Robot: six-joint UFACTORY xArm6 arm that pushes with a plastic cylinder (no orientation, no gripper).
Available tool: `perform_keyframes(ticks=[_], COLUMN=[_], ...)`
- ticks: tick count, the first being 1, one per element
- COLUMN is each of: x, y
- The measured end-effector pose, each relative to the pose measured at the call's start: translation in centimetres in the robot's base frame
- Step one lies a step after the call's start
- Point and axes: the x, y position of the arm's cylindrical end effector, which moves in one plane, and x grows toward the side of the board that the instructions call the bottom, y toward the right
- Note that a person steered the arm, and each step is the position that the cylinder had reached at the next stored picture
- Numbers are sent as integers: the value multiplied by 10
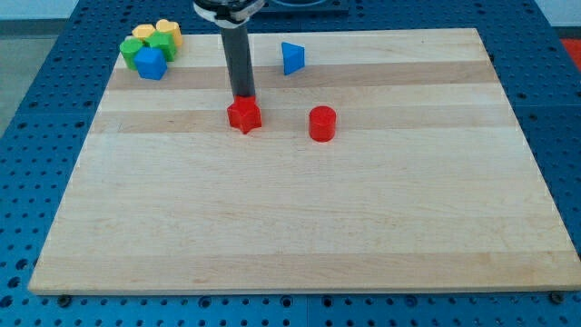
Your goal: Put the red star at the bottom side of the red circle
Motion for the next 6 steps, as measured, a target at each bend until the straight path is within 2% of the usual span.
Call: perform_keyframes(ticks=[2,3,4,6], x=[10,36,41,88], y=[-32,18,34,66])
